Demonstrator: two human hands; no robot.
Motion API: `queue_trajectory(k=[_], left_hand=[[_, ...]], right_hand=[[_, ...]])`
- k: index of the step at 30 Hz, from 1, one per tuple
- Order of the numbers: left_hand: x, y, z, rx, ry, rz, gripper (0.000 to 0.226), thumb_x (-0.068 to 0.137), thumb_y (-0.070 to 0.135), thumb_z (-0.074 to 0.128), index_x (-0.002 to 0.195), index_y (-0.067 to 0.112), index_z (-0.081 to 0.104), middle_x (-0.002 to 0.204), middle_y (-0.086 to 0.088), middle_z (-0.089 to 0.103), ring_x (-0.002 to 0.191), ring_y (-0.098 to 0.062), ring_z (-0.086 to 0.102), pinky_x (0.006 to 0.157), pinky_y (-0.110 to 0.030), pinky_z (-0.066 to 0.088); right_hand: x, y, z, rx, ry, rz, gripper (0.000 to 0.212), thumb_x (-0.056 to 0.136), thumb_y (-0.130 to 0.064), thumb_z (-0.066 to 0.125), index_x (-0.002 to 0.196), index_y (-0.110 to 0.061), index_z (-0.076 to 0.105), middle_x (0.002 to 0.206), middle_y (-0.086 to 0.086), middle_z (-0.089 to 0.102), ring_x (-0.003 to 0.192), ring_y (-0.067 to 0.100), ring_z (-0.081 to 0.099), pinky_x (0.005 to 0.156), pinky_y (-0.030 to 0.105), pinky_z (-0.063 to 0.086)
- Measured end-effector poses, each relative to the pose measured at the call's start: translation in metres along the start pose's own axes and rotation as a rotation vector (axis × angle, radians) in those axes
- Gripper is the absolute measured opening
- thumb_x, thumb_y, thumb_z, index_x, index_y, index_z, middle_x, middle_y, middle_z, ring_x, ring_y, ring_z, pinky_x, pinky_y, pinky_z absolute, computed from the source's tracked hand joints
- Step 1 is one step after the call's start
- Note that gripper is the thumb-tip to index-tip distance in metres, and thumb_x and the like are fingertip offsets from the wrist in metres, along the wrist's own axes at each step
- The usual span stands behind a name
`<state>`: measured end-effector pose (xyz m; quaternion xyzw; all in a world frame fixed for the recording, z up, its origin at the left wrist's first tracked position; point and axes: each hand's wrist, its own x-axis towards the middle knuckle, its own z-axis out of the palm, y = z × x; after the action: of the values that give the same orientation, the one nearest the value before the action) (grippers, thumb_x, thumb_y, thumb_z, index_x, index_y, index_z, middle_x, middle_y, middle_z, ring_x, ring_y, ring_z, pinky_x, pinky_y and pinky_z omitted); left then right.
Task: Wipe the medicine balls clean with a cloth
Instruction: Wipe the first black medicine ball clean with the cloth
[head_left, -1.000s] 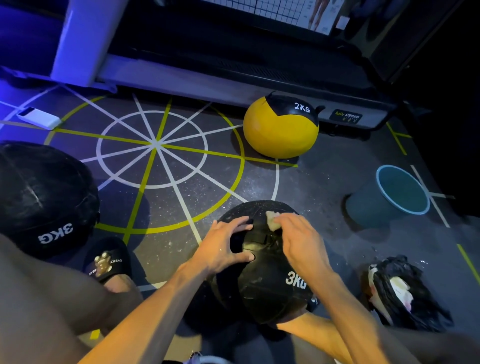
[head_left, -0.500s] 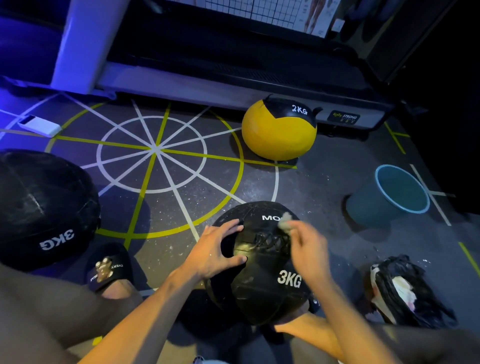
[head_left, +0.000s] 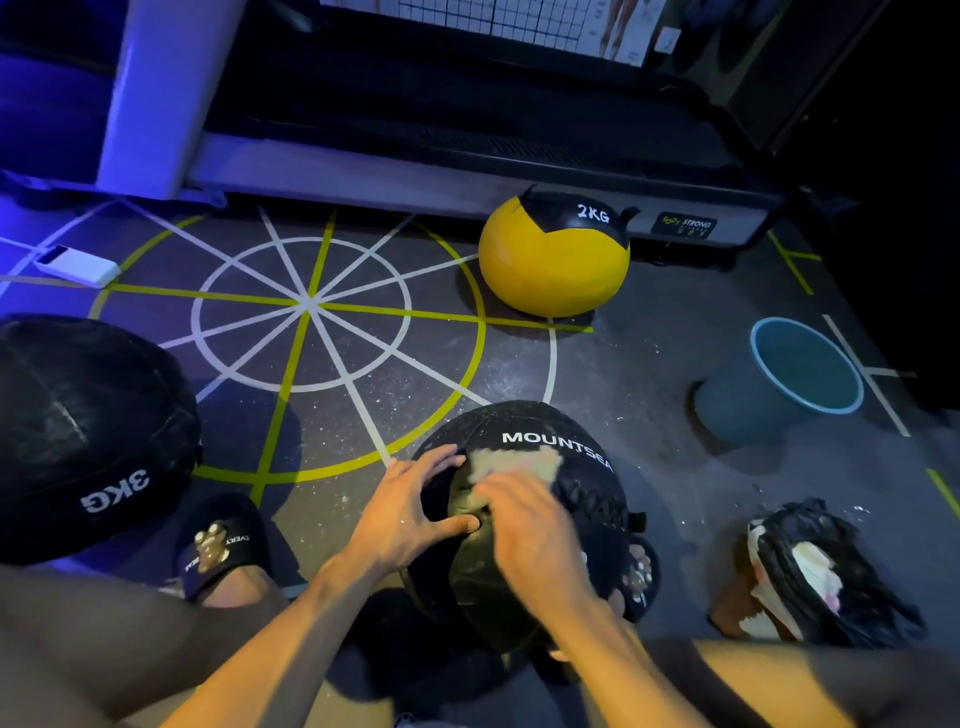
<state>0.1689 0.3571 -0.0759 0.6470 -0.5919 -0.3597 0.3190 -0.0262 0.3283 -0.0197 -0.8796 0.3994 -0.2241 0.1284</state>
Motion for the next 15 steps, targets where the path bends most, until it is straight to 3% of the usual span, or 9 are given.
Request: queue_trajectory(k=[3,6,9,11,13,15], left_hand=[[-0.003,-0.003,-0.004,0.019,-0.005,0.005,0.096,0.07,0.079,0.072,0.151,0.037,0.041,0.139,0.039,0.049,0.121,-0.002,0.042,0.11,-0.03,0.034],[-0.003,-0.006,-0.005,0.012,0.006,0.003,0.095,0.07,0.073,0.078,0.15,0.037,0.041,0.142,0.033,0.051,0.12,0.004,0.038,0.11,-0.028,0.031],[-0.003,-0.006,-0.002,0.008,0.016,0.001,0.095,0.07,0.07,0.08,0.151,0.038,0.041,0.145,0.032,0.05,0.127,0.003,0.037,0.107,-0.009,0.023],[-0.003,-0.006,-0.002,-0.015,0.014,-0.013,0.099,0.067,0.076,0.077,0.151,0.037,0.042,0.142,0.034,0.052,0.127,0.001,0.04,0.105,-0.007,0.023],[-0.003,-0.009,-0.004,-0.018,0.0,-0.011,0.105,0.063,0.086,0.071,0.151,0.037,0.042,0.141,0.031,0.053,0.128,-0.003,0.043,0.111,-0.015,0.026],[-0.003,-0.012,-0.005,-0.003,0.001,-0.005,0.104,0.063,0.087,0.07,0.151,0.037,0.042,0.142,0.031,0.053,0.133,-0.003,0.042,0.114,-0.008,0.012]], right_hand=[[-0.003,-0.001,-0.002,-0.006,-0.081,-0.148,0.027,0.09,-0.003,0.06,0.102,-0.024,0.072,0.115,-0.012,0.07,0.115,0.005,0.061,0.103,0.021,0.048],[0.002,0.034,-0.013,-0.033,0.05,0.061,0.033,0.088,0.007,0.068,0.106,-0.019,0.075,0.115,-0.005,0.073,0.114,0.011,0.064,0.109,0.032,0.049],[0.011,0.038,-0.011,-0.036,0.143,0.307,0.035,0.084,0.01,0.066,0.106,-0.017,0.076,0.112,-0.002,0.073,0.108,0.019,0.066,0.099,0.039,0.055],[0.012,0.01,-0.001,0.028,0.072,0.147,0.028,0.085,0.003,0.06,0.097,-0.02,0.073,0.106,-0.006,0.071,0.103,0.016,0.063,0.093,0.033,0.053],[0.006,-0.011,0.005,0.018,-0.049,-0.08,0.025,0.086,-0.005,0.058,0.095,-0.023,0.071,0.108,-0.01,0.071,0.107,0.01,0.061,0.098,0.026,0.051],[0.006,0.002,-0.002,0.011,-0.064,-0.116,0.031,0.086,0.001,0.064,0.101,-0.025,0.073,0.114,-0.01,0.072,0.113,0.006,0.062,0.104,0.021,0.047]])
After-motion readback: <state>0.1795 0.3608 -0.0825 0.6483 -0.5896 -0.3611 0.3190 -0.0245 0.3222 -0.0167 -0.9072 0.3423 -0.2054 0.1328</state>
